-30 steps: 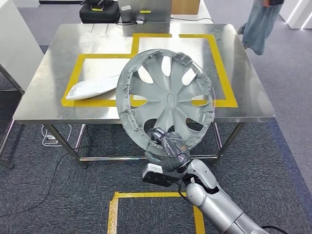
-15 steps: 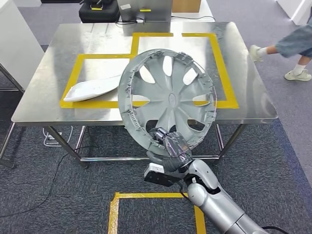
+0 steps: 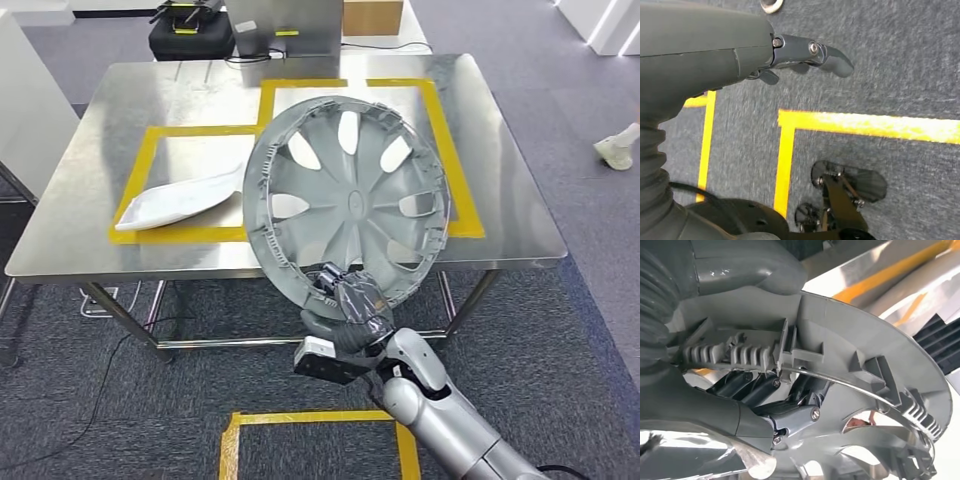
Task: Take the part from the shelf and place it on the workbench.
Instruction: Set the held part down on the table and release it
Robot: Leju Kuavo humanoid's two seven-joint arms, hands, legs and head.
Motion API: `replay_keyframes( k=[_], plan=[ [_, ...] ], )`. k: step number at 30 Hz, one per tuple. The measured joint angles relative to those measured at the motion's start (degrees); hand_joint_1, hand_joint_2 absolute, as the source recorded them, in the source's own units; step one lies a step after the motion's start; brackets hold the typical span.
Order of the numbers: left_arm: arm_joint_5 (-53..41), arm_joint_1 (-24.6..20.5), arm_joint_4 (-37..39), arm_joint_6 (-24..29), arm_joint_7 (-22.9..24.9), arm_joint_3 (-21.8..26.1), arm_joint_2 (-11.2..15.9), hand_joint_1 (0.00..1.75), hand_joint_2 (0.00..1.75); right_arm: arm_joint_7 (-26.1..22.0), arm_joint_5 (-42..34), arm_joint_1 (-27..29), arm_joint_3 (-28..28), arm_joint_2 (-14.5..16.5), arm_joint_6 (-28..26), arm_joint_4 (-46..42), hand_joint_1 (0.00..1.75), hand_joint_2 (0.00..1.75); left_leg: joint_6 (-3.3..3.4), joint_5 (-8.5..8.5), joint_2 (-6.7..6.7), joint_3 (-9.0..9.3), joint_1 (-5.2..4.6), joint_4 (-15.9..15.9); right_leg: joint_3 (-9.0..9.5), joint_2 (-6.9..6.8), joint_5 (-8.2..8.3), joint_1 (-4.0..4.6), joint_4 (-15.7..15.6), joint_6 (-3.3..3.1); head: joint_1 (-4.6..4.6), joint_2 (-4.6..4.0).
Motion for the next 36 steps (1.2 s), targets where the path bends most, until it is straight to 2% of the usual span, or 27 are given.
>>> replay_keyframes(
  k=[2, 3, 5, 7, 8, 9, 10, 12, 13, 14, 16, 17, 18, 19, 21, 22, 23, 24, 25, 26, 28, 29, 30, 33, 34, 35, 36],
  plan=[
    [-0.05, 0.06, -0.01, 0.01, -0.01, 0.01, 0.03, 0.0, 1.75, 0.12, 0.12, 0.16, -0.02, 0.0, -0.16, -0.01, 1.75, 1.75, 0.5, -0.5, -0.07, 1.07, 0.13, -1.03, -0.12, -0.04, 0.15, -0.14, 0.69, 0.7, 0.05, 0.0],
    [-0.09, 0.12, -0.01, 0.01, -0.04, 0.01, 0.07, 0.0, 1.75, 0.18, 0.13, 0.22, -0.03, 0.0, -0.17, -0.01, 1.75, 1.75, 0.81, -0.69, -0.09, 1.77, 0.29, -1.42, -0.85, -0.09, 0.04, -0.18, 2.19, 1.01, 0.13, 0.0],
    [-0.19, 0.04, -0.01, -0.01, -0.1, 0.01, 0.13, 0.0, 1.75, 0.23, 0.24, 0.22, -0.02, 0.0, -0.17, -0.02, 1.75, 1.75, 1.22, -1.21, -0.11, 2.94, 0.53, -1.85, -4.46, -0.18, -1.25, -0.28, 7.95, 1.47, 0.36, 0.0],
    [-0.31, -0.05, 0.0, -0.05, -0.11, 0.0, 0.05, 0.0, 1.75, 0.25, 0.39, 0.29, 0.01, 0.0, -0.16, -0.01, 1.75, 1.75, 1.32, -2.02, -0.12, 3.72, 0.59, -1.88, -9.55, -0.22, -3.45, -0.42, 14.63, 1.91, 0.45, 0.0],
    [-0.34, -0.01, 0.0, -0.07, -0.11, -0.01, 0.0, 0.0, 1.75, 0.28, 0.43, 0.37, 0.01, 0.0, -0.16, 0.01, 1.75, 1.75, 1.28, -2.53, -0.13, 4.29, 0.61, -1.88, -11.44, -0.23, -3.96, -0.49, 16.2, 2.06, 0.46, 0.0],
    [-0.37, 0.07, 0.0, -0.06, -0.11, 0.0, -0.05, 0.0, 1.75, 0.35, 0.41, 0.43, -0.01, 0.0, -0.16, 0.02, 1.75, 1.75, 1.18, -3.11, -0.15, 5.03, 0.66, -1.88, -12.4, -0.26, -3.42, -0.56, 15.87, 2.17, 0.47, 0.0],
    [-0.37, 0.14, 0.0, -0.05, -0.11, 0.01, -0.07, 0.0, 1.75, 0.41, 0.39, 0.46, -0.03, 0.0, -0.16, 0.02, 1.75, 1.75, 1.02, -3.77, -0.16, 5.93, 0.74, -1.88, -12.31, -0.32, -1.69, -0.63, 13.57, 2.21, 0.49, 0.0],
    [-0.37, 0.15, 0.0, -0.04, -0.11, 0.02, -0.07, 0.0, 1.75, 0.48, 0.44, 0.45, -0.06, -0.01, -0.16, 0.05, 1.75, 1.75, 0.49, -5.24, -0.15, 7.66, 0.83, -1.85, -10.65, -0.66, 3.77, -0.66, 6.36, 2.23, 0.5, 0.0],
    [-0.38, 0.04, 0.0, -0.03, -0.11, 0.02, -0.06, 0.0, 1.75, 0.48, 0.53, 0.36, -0.03, -0.01, -0.16, 0.08, 1.75, 1.75, 0.15, -5.85, -0.12, 8.1, 0.81, -1.91, -9.78, -0.84, 5.31, -0.58, 3.62, 1.94, 0.52, 0.0],
    [-0.39, -0.08, 0.0, -0.03, -0.1, 0.02, -0.04, 0.0, 1.75, 0.5, 0.69, 0.29, -0.01, -0.01, -0.16, 0.08, 1.75, 1.75, -0.21, -6.33, -0.07, 8.31, 0.76, -2.06, -9.31, -0.94, 6.3, -0.46, 2.05, 1.45, 0.49, 0.0],
    [-0.43, -0.21, 0.0, -0.02, -0.08, 0.02, -0.06, 0.0, 1.75, 0.7, 1.04, 0.23, -0.01, -0.02, -0.17, 0.1, 1.75, 1.75, -0.87, -6.69, -0.02, 8.78, 0.69, -2.47, -8.79, -0.91, 5.78, -0.28, 1.43, 0.17, 0.46, 0.0],
    [-0.45, -0.21, 0.0, -0.02, -0.05, 0.02, -0.06, 0.0, 1.75, 0.84, 1.14, 0.29, -0.05, -0.03, -0.17, 0.11, 1.75, 1.75, -1.12, -6.7, -0.01, 8.91, 0.71, -2.25, -8.46, -0.83, 5.85, -0.33, 1.28, -0.25, 0.4, 0.0],
    [-0.48, -0.21, 0.0, -0.01, -0.04, 0.02, -0.07, 0.0, 1.75, 0.98, 1.18, 0.33, -0.12, -0.05, -0.17, 0.16, 1.75, 1.75, -1.26, -6.4, -0.02, 8.36, 0.72, -0.85, -7.97, -0.81, 5.55, -0.39, 1.09, -0.59, 0.37, 0.0],
    [-0.51, -0.23, 0.0, -0.01, -0.02, 0.02, -0.07, 0.0, 1.75, 1.05, 1.18, 0.32, -0.19, -0.05, -0.17, 0.21, 1.75, 1.75, -1.31, -6.19, -0.03, 6.87, 0.73, 1.74, -7.39, -0.77, 5.25, -0.46, 0.91, -0.87, 0.34, 0.0],
    [-0.61, -0.21, 0.0, -0.01, -0.02, 0.01, -0.07, 0.0, 1.75, 1.11, 1.39, 0.3, -0.25, -0.07, -0.16, 0.3, 1.75, 1.75, -1.31, -7.22, -0.03, 1.66, 0.66, 9.57, -6.23, -0.69, 4.5, -0.44, 0.72, -1.27, 0.25, 0.0],
    [-0.71, -0.14, 0.0, -0.01, -0.02, 0.01, -0.07, 0.0, 1.75, 1.16, 1.63, 0.27, -0.21, -0.06, -0.14, 0.37, 1.75, 1.75, -1.3, -8.85, -0.03, -0.92, 0.59, 12.75, -5.6, -0.6, 4.04, -0.36, 0.71, -1.38, 0.24, 0.0],
    [-0.87, -0.05, 0.0, -0.04, -0.03, 0.01, -0.07, 0.0, 1.75, 1.3, 1.97, 0.19, -0.16, -0.06, -0.07, 0.49, 1.75, 1.75, -1.29, -10.73, -0.03, -2.98, 0.51, 14.53, -4.81, -0.47, 3.49, -0.25, 0.71, -1.47, 0.22, 0.0],
    [-1.11, 0.01, 0.0, -0.09, -0.04, 0.01, -0.07, 0.0, 1.75, 1.5, 2.3, 0.02, -0.11, -0.05, 0.08, 0.64, 1.75, 1.75, -1.21, -12.0, -0.03, -4.26, 0.44, 14.61, -3.9, -0.31, 2.85, -0.11, 0.71, -1.54, 0.24, 0.0],
    [-1.39, 0.02, 0.0, -0.19, -0.07, 0.01, -0.07, 0.0, 1.75, 1.74, 2.63, -0.3, -0.08, -0.04, 0.35, 0.85, 1.75, 1.75, -1.02, -11.91, -0.03, -4.82, 0.36, 13.14, -2.9, -0.16, 2.16, 0.06, 0.71, -1.59, 0.22, 0.0],
    [-1.77, -0.03, 0.0, -0.36, -0.09, -0.02, -0.07, 0.0, 1.75, 1.98, 2.96, -0.86, -0.07, -0.03, 0.8, 1.08, 1.75, 1.75, -0.65, -9.86, -0.04, -4.83, 0.23, 10.35, -1.88, -0.04, 1.44, 0.25, 0.71, -1.62, 0.23, 0.0],
    [-2.56, -0.24, 0.0, -0.69, -0.1, -0.13, 0.03, 0.0, 1.75, 2.35, 3.49, -2.68, 0.03, 0.09, 1.92, 1.69, 1.75, 1.75, 0.49, -1.8, -0.24, -4.43, -0.34, 3.76, -0.7, 0.18, 0.14, 0.49, 0.76, -1.56, 0.35, 0.0],
    [-2.92, -0.43, 0.01, -0.8, -0.07, -0.22, 0.07, 0.0, 1.75, 2.51, 3.71, -3.86, 0.09, 0.23, 2.41, 2.06, 1.75, 1.75, 0.86, 1.51, -0.36, -4.26, -0.68, 1.59, -0.41, 0.36, -0.37, 0.52, 0.8, -1.35, 0.44, 0.0],
    [-3.13, -0.63, 0.01, -0.83, -0.03, -0.31, 0.09, 0.0, 1.75, 2.62, 3.84, -5.02, 0.16, 0.37, 2.76, 2.39, 1.75, 1.75, 1.11, 3.44, -0.5, -4.21, -0.99, 0.49, -0.33, 0.53, -0.7, 0.44, 0.76, -1.04, 0.5, 0.0],
    [-3.4, -1.22, 0.02, -0.81, 0.07, -0.48, -0.03, 0.0, 1.75, 2.77, 4.01, -7.27, 0.28, 0.71, 3.15, 3.0, 1.75, 1.75, 1.36, 3.96, -0.61, -3.35, -0.97, -0.7, 0.03, 0.49, -1.47, 0.3, 0.47, 0.07, 0.54, 0.0],
    [-3.44, -1.38, 0.02, -0.82, 0.08, -0.51, -0.04, 0.0, 1.75, 2.78, 4.01, -7.66, 0.32, 0.77, 3.18, 3.16, 1.75, 1.75, 1.53, 3.94, -0.6, -2.94, -0.77, -1.2, -0.48, 0.29, -2.22, 0.31, 1.53, 0.41, 0.58, 0.0],
    [-3.45, -1.52, 0.02, -0.82, 0.08, -0.52, -0.07, 0.0, 1.75, 2.76, 4.04, -8.0, 0.37, 0.81, 3.2, 3.34, 1.75, 1.75, 1.71, 3.88, -0.58, -2.59, -0.57, -1.6, -1.79, 0.11, -3.43, 0.28, 3.94, 0.77, 0.63, 0.0],
    [-3.51, -1.64, 0.02, -0.84, 0.09, -0.54, -0.08, 0.0, 1.75, 2.74, 4.14, -8.29, 0.44, 0.81, 3.28, 3.54, 1.75, 1.75, 1.85, 3.72, -0.59, -2.42, -0.52, -1.74, -3.89, -0.05, -4.86, 0.15, 7.56, 1.11, 0.65, 0.0]
  ],
)
